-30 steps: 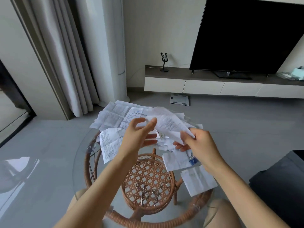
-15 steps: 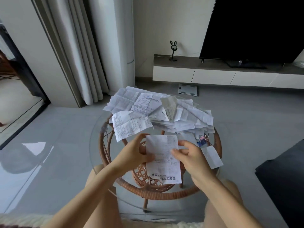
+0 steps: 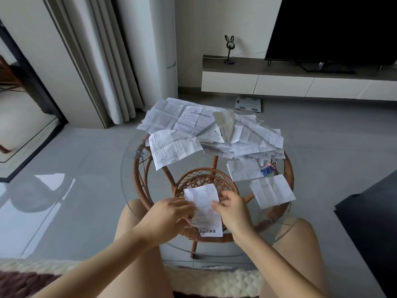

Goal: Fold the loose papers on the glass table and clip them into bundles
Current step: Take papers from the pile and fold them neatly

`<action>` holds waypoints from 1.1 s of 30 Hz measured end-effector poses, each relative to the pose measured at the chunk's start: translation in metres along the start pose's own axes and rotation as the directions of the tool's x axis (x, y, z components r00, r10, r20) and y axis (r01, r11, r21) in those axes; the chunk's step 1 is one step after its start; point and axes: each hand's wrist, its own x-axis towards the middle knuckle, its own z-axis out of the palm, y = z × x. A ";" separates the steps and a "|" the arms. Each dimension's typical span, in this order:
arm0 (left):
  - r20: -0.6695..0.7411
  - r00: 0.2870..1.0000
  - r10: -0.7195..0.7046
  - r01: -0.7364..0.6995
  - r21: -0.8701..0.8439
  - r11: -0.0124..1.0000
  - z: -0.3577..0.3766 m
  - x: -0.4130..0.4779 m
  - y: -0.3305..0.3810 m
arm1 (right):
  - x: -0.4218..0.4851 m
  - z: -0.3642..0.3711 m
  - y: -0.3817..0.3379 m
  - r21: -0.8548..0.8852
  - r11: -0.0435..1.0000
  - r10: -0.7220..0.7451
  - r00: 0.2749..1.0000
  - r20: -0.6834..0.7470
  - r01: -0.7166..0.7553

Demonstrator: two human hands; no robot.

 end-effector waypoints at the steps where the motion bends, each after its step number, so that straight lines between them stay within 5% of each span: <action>1: 0.008 1.000 -0.010 0.010 -0.019 1.000 0.004 -0.003 -0.001 | -0.003 -0.001 0.001 -0.086 0.994 -0.070 0.997 -0.010 0.069; 3: 0.016 0.999 -0.047 0.048 -0.066 0.997 0.013 -0.009 -0.004 | -0.009 -0.009 0.006 -0.358 0.869 -0.381 0.924 -0.043 0.342; 5: 0.001 0.997 -0.073 0.073 -0.108 0.991 0.018 -0.015 -0.007 | -0.013 -0.017 0.015 -0.516 0.613 -0.653 0.751 0.097 0.599; 9: -0.037 0.996 -0.081 0.076 -0.106 0.991 0.017 -0.015 -0.005 | -0.019 -0.033 0.026 -0.488 0.340 -0.670 0.571 0.474 0.804; 14: -0.041 0.997 -0.060 0.057 -0.070 0.996 0.012 -0.012 0.000 | -0.026 -0.033 0.024 -0.510 0.170 -0.732 0.454 0.507 0.843; 17: -0.036 0.995 -0.098 0.095 -0.081 0.992 0.012 -0.014 -0.002 | -0.019 -0.026 0.027 -0.419 0.302 -0.781 0.474 0.406 0.856; 22: -0.154 0.931 -0.331 0.323 -0.078 0.943 0.014 -0.011 -0.004 | -0.013 -0.024 0.026 -0.417 0.651 -0.622 0.761 0.186 0.634; 26: -0.216 0.827 -0.519 0.470 -0.240 0.849 0.023 -0.011 -0.002 | -0.003 -0.015 0.020 -0.402 0.750 -0.544 0.836 0.078 0.526; 33: -0.325 0.726 -0.606 0.639 -0.007 0.769 0.040 -0.012 0.007 | 0.005 0.002 0.017 -0.588 0.703 -0.520 0.853 -0.039 0.402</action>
